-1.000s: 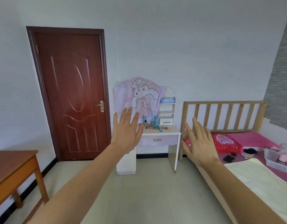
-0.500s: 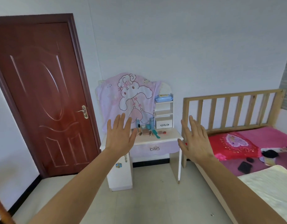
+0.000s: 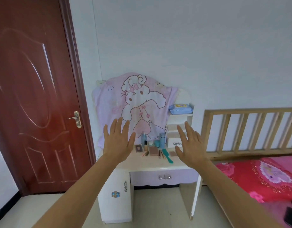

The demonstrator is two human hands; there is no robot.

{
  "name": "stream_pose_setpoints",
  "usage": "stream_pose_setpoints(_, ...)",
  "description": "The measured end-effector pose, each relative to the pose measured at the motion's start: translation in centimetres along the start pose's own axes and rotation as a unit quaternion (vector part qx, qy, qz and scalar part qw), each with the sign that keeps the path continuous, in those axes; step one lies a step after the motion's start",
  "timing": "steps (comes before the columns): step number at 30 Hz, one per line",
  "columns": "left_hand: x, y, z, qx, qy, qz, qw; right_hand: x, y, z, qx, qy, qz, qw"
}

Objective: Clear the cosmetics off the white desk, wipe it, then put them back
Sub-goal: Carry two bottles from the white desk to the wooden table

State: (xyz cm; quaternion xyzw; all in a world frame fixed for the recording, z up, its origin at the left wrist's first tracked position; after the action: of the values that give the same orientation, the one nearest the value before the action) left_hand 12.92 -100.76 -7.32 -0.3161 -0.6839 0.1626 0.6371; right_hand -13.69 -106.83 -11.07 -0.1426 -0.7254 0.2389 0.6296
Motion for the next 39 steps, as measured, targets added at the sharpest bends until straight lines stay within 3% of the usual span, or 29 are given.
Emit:
stream_pose_setpoints(6, -8.0, -12.1, -6.3, -0.036, 0.010, -0.002, 0.999, -4.7, -13.2, -0.7, -0.023, 0.010, 0.023, 0.999)
stream_pose_setpoints(12, -19.7, -19.8, -7.0, -0.055, 0.050, -0.036, 0.997, -14.5, -20.7, 2.9, -0.052, 0.023, 0.001, 0.998)
stream_pose_setpoints(19, -37.3, -23.3, -6.0, -0.019, 0.078, -0.161, 0.984, -30.2, -27.2, 9.0, -0.100, -0.013, -0.102, 0.990)
stream_pose_setpoints(24, -47.3, -24.8, -6.7, -0.001, 0.078, -0.246, 0.966, -40.1, -32.7, 11.7, -0.090, -0.028, -0.199, 0.976)
stream_pose_setpoints(30, -54.7, -25.2, -8.4, 0.085, 0.125, -0.301, 0.941, -48.5, -37.2, 10.3, -0.094, -0.079, -0.259, 0.958)
stream_pose_setpoints(39, -65.7, -26.8, -13.7, 0.159, 0.230, -0.311, 0.908, -58.6, -39.6, 5.1, -0.140, -0.156, -0.348, 0.914)
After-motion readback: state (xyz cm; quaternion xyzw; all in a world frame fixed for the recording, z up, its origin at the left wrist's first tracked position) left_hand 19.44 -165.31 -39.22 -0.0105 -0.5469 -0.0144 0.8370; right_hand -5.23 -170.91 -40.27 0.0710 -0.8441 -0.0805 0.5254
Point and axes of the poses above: each hand's wrist, its own y-axis away from the middle knuckle, its own x-axis out of the back of the hand, z = x × y, the point moved 7 cm from there along -y, towards the middle knuckle, and after that the axes turned 14 degrees about -x, right-handed, at the moved point
